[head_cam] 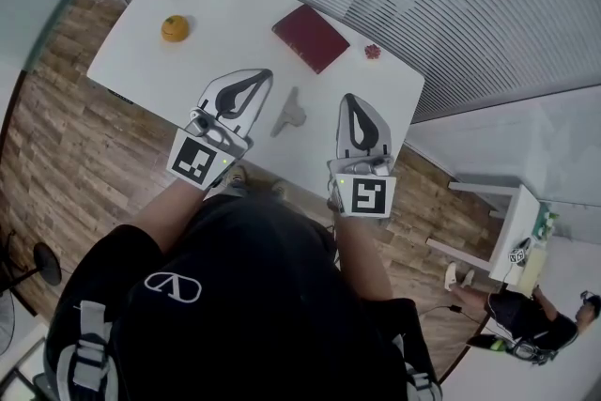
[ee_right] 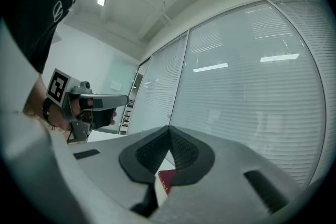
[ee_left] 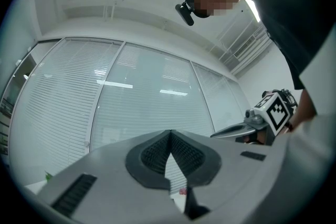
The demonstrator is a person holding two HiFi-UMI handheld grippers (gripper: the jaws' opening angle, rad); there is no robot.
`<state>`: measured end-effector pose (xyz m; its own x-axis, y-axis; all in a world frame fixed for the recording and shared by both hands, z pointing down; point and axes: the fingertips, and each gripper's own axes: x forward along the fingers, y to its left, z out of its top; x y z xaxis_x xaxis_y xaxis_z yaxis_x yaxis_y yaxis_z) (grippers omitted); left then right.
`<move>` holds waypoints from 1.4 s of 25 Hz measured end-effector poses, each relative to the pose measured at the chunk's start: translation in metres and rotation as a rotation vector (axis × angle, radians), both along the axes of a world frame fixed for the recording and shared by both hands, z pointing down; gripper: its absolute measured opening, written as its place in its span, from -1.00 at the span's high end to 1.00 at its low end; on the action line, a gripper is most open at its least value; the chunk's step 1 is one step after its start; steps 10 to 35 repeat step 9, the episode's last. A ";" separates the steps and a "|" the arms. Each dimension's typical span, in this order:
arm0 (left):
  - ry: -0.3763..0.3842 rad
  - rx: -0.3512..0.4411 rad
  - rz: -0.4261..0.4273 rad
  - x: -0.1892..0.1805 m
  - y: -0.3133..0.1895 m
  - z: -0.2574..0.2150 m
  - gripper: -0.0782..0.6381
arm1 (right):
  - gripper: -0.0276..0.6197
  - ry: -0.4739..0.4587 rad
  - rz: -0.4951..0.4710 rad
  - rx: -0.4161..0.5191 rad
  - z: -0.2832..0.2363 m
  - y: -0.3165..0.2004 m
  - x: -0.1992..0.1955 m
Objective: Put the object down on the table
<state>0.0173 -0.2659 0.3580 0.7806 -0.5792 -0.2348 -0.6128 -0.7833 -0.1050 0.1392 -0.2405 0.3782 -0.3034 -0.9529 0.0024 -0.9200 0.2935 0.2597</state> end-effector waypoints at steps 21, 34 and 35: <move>0.004 0.003 0.000 0.002 0.001 -0.001 0.77 | 0.91 -0.010 -0.004 -0.005 0.003 0.000 0.002; 0.004 0.003 0.000 0.002 0.001 -0.001 0.77 | 0.91 -0.010 -0.004 -0.005 0.003 0.000 0.002; 0.004 0.003 0.000 0.002 0.001 -0.001 0.77 | 0.91 -0.010 -0.004 -0.005 0.003 0.000 0.002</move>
